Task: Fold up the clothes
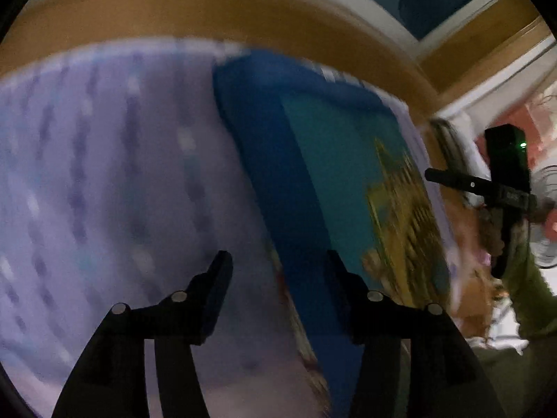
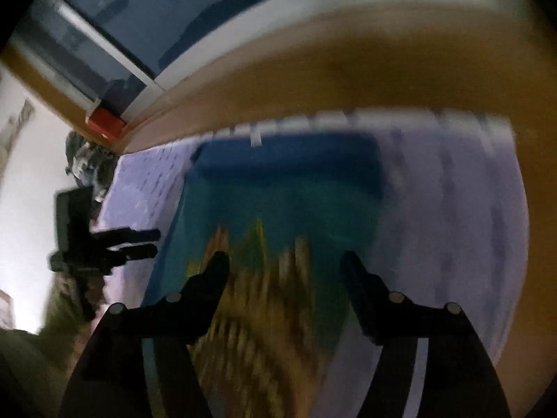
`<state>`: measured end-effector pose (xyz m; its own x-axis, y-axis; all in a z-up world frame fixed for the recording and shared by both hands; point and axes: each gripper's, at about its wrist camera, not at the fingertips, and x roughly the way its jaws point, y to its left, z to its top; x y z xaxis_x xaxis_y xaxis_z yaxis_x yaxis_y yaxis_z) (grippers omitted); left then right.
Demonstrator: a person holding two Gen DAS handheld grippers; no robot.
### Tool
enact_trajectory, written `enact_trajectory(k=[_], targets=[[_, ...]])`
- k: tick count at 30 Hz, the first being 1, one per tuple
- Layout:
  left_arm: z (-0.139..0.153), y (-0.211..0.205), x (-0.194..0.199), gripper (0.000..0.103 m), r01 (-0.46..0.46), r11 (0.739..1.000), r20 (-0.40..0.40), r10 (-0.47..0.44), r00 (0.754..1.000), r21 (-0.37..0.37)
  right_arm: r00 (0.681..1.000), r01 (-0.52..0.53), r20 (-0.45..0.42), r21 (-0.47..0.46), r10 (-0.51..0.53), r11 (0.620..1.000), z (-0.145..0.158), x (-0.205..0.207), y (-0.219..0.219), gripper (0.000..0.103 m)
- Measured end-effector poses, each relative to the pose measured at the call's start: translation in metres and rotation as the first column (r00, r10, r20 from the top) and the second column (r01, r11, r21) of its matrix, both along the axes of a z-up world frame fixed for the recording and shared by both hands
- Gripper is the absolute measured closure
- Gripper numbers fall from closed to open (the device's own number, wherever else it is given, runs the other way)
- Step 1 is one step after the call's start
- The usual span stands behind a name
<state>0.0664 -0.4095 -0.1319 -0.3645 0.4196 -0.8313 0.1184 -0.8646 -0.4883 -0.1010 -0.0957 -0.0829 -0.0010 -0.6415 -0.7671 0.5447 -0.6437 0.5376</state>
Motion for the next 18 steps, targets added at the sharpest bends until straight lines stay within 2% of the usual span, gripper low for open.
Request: enact_trajectory(k=[2, 3, 7, 9, 12, 18], targets=[[-0.003, 0.011, 0.011, 0.047, 0.004, 1.0, 0.003, -0.004, 1.0, 0.021, 0.998, 0.013, 0.061, 0.003, -0.013, 1.0, -0.004, 0.011, 0.014, 0.036], [-0.001, 0.016, 0.014, 0.047, 0.004, 1.0, -0.016, -0.004, 1.0, 0.003, 0.997, 0.008, 0.071, 0.014, -0.009, 1.0, -0.007, 0.016, 0.016, 0.036], [-0.002, 0.019, 0.002, 0.047, -0.016, 1.0, -0.012, 0.016, 1.0, 0.02, 0.997, -0.032, 0.072, 0.083, 0.026, 0.996, -0.016, 0.034, 0.019, 0.036], [-0.002, 0.024, -0.004, 0.046, 0.004, 1.0, -0.015, -0.004, 1.0, 0.024, 0.997, -0.044, 0.073, 0.082, 0.038, 0.996, -0.02, 0.037, 0.016, 0.034], [-0.002, 0.032, -0.014, 0.044, 0.034, 0.999, -0.02, -0.033, 0.999, 0.03, 0.998, -0.067, 0.018, 0.072, 0.066, 0.995, -0.019, 0.04, 0.003, 0.034], [-0.001, 0.03, -0.015, 0.042, 0.005, 0.998, -0.008, -0.004, 1.0, 0.066, 0.994, -0.084, -0.054, 0.11, 0.091, 0.99, -0.02, 0.043, -0.013, 0.036]])
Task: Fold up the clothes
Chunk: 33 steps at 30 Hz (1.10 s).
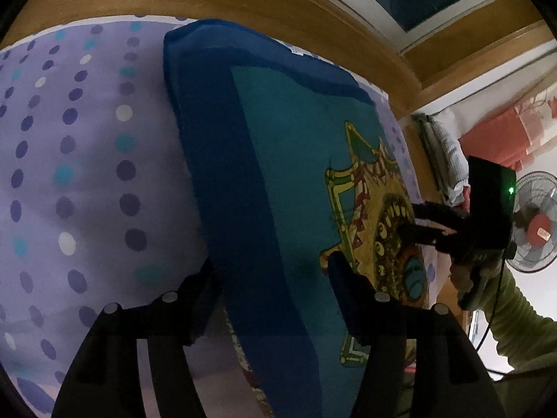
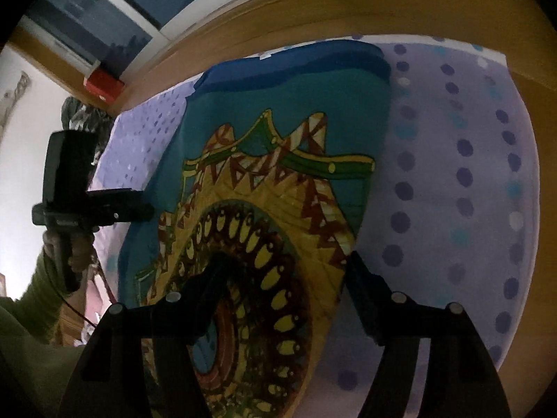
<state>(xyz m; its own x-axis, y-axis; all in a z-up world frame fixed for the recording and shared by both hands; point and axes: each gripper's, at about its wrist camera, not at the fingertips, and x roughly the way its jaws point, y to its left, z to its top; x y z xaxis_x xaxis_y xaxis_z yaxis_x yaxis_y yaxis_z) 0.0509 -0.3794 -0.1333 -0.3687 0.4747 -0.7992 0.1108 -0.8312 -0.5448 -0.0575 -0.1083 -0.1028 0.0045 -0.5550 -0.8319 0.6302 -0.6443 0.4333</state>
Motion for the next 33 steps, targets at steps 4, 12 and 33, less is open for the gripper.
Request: enact_trajectory(k=[4, 12, 33], targets=[[-0.002, 0.011, -0.007, 0.044, 0.02, 1.0, 0.007, -0.02, 1.0, 0.007, 1.0, 0.021, -0.006, 0.001, -0.021, 1.0, 0.0, 0.0, 0.002, 0.069], [0.001, 0.018, -0.001, 0.044, 0.09, 0.996, 0.047, -0.088, 0.995, -0.03, 0.992, -0.013, 0.129, 0.0, 0.013, 1.0, -0.006, -0.002, 0.01, 0.07], [0.106, -0.013, 0.008, 0.094, 0.148, 0.969, -0.164, -0.116, 0.98, 0.198, 0.995, 0.016, 0.095, -0.39, 0.023, 0.92, 0.094, 0.01, 0.032, 0.096]])
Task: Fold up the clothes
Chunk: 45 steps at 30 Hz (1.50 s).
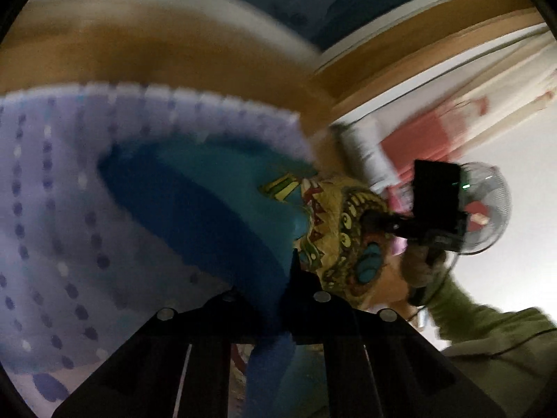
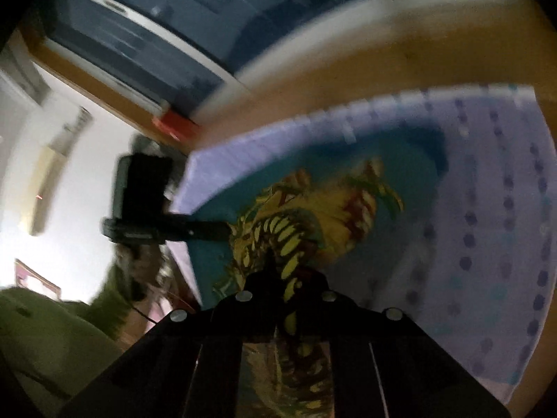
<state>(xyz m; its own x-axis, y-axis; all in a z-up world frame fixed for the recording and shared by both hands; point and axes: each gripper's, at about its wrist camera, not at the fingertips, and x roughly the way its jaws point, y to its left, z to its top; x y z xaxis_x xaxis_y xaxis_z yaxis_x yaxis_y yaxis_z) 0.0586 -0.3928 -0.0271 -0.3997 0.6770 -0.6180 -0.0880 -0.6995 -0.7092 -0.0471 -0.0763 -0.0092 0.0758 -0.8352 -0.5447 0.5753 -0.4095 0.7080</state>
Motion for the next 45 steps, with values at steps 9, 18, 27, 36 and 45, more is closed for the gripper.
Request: enact_trajectory(k=[9, 18, 27, 36, 45], targets=[[0.121, -0.027, -0.046, 0.094, 0.038, 0.999, -0.129, -0.04, 0.991, -0.018, 0.991, 0.001, -0.13, -0.124, -0.018, 0.992, 0.122, -0.029, -0.028, 0.096], [0.17, -0.048, -0.117, 0.093, 0.017, 0.979, -0.231, -0.064, 0.971, -0.201, 0.87, 0.088, -0.49, 0.046, -0.054, 0.995, 0.189, -0.078, -0.082, 0.096], [0.082, -0.036, -0.04, 0.093, 0.038, 0.968, -0.325, -0.12, 0.938, -0.247, 0.811, 0.036, -0.583, 0.129, 0.046, 0.991, 0.119, -0.006, -0.071, 0.095], [-0.067, 0.0, 0.094, 0.093, 0.034, 0.984, -0.141, -0.059, 0.988, -0.176, 0.902, -0.034, -0.404, 0.284, 0.152, 0.958, -0.03, 0.119, -0.042, 0.095], [-0.091, 0.013, 0.137, 0.088, -0.035, 0.972, -0.075, 0.018, 0.997, -0.233, 0.909, -0.026, -0.377, 0.376, 0.178, 0.926, -0.076, 0.171, -0.022, 0.088]])
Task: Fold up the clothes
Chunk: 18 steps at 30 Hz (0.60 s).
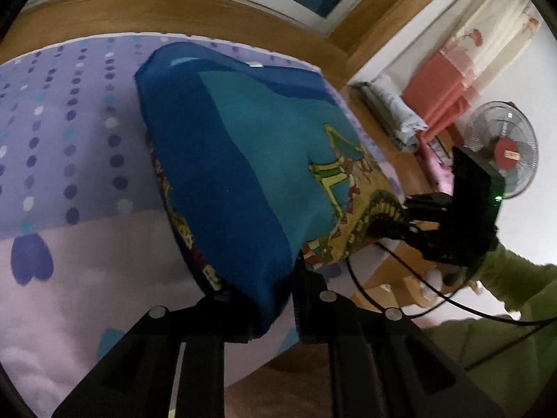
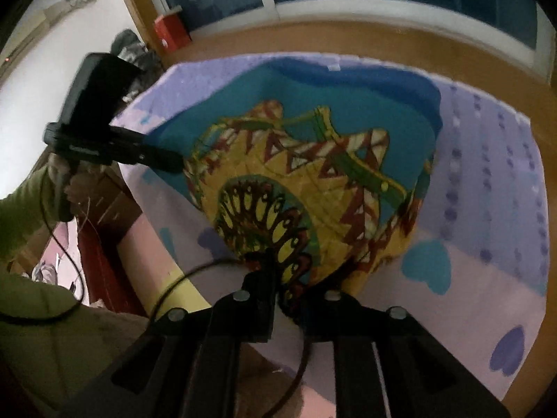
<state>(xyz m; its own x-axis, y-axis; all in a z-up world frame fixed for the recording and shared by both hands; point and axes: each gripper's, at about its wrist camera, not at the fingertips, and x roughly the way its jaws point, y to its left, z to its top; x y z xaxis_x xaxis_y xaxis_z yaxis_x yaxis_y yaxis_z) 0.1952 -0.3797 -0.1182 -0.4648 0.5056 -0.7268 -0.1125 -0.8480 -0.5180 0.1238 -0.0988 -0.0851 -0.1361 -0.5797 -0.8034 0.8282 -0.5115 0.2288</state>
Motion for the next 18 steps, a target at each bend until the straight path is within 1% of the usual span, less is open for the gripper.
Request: enact_trajectory(k=[4, 7, 8, 11, 14, 17, 18], targets=[[0.002, 0.0, 0.015, 0.085, -0.088, 0.996, 0.009, 0.088, 0.996, 0.003, 0.999, 0.045, 0.019, 0.012, -0.045, 0.999, 0.011, 0.005, 0.017, 0.081], [0.011, 0.001, 0.028, 0.085, -0.119, 0.991, 0.009, 0.12, 0.993, -0.063, 0.998, 0.057, 0.014, 0.014, -0.057, 0.998, 0.02, 0.012, 0.039, 0.074], [0.014, -0.001, 0.034, 0.085, -0.133, 0.988, 0.01, 0.134, 0.991, -0.075, 0.998, 0.061, 0.011, 0.014, -0.061, 0.998, 0.023, 0.015, 0.047, 0.071], [0.025, -0.006, 0.052, 0.085, -0.168, 0.98, 0.016, 0.17, 0.985, -0.105, 0.997, 0.073, 0.015, 0.031, -0.074, 0.997, 0.035, 0.028, 0.071, 0.071], [0.038, -0.005, 0.059, 0.085, -0.181, 0.975, 0.01, 0.184, 0.983, -0.128, 0.998, 0.069, -0.005, 0.058, -0.069, 0.996, 0.049, 0.041, 0.086, 0.071], [0.047, -0.006, 0.05, 0.085, -0.17, 0.973, -0.003, 0.172, 0.985, -0.153, 0.998, 0.064, -0.002, 0.031, -0.064, 0.997, 0.063, 0.039, 0.09, 0.07], [0.049, -0.006, 0.043, 0.085, -0.165, 0.973, -0.005, 0.166, 0.986, -0.159, 0.997, 0.076, -0.009, 0.019, -0.076, 0.997, 0.065, 0.035, 0.085, 0.068]])
